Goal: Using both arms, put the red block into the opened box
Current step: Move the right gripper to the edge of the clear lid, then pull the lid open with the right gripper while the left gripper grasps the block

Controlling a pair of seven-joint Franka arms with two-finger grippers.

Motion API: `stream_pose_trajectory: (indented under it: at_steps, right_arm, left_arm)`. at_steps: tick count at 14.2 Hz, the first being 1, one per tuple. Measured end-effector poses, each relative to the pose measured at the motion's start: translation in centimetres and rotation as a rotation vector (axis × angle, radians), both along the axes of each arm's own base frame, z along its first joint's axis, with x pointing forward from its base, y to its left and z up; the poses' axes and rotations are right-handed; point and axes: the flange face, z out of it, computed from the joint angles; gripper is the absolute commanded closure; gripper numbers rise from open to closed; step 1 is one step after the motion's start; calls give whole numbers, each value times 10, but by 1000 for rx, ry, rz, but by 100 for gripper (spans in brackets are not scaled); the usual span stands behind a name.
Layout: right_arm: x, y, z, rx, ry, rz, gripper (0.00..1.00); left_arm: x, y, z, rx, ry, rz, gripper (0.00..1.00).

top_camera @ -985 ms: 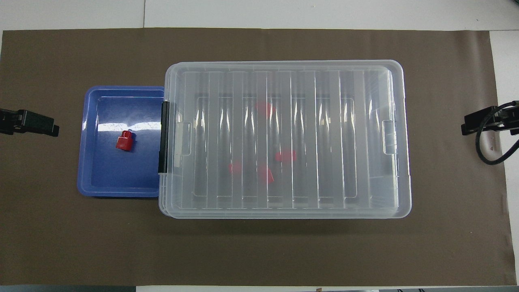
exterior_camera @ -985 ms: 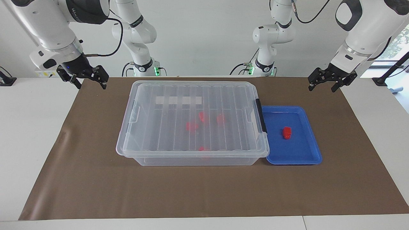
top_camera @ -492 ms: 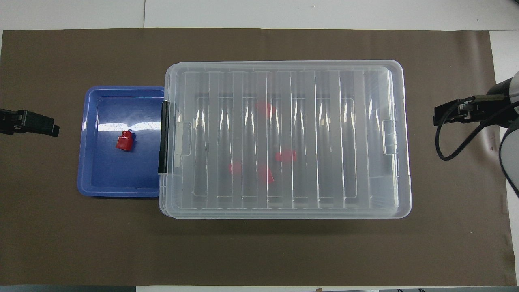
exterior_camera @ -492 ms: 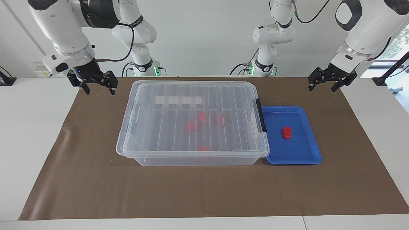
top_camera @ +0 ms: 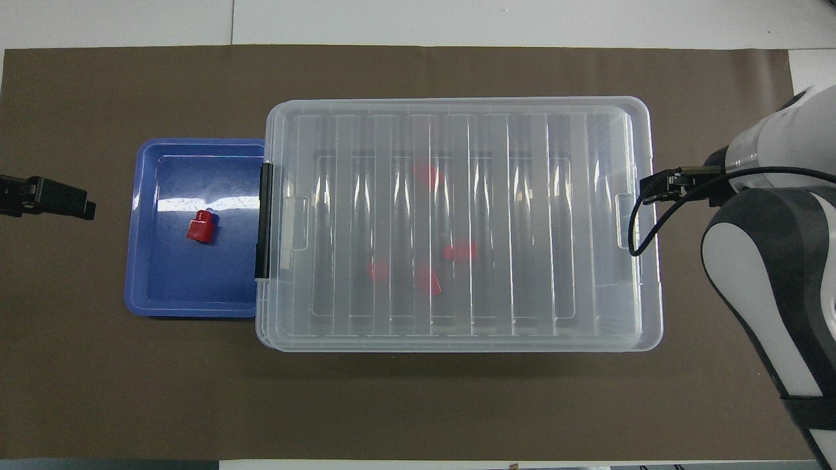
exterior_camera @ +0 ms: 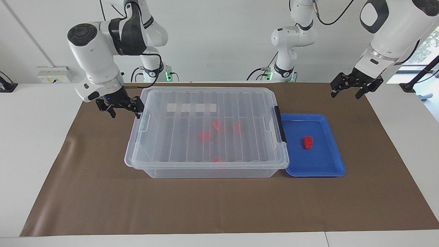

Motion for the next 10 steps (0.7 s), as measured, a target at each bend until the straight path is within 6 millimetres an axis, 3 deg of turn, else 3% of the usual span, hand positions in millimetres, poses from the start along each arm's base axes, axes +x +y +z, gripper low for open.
stream_pose_trajectory:
  at_steps: [3,5,10]
  right_arm:
    - [0,0,-22,2,-13,2,0]
    - [0,0,-30,3,-6,2,0]
    - [-1,0,-55,6,-9,3,0]
  left_arm:
    - [0,-4,-3,0,0,-6,0]
    - [0,-5,-18,0,-34,-6,0]
    - [-8,-3,-91,4,-85,-23,0]
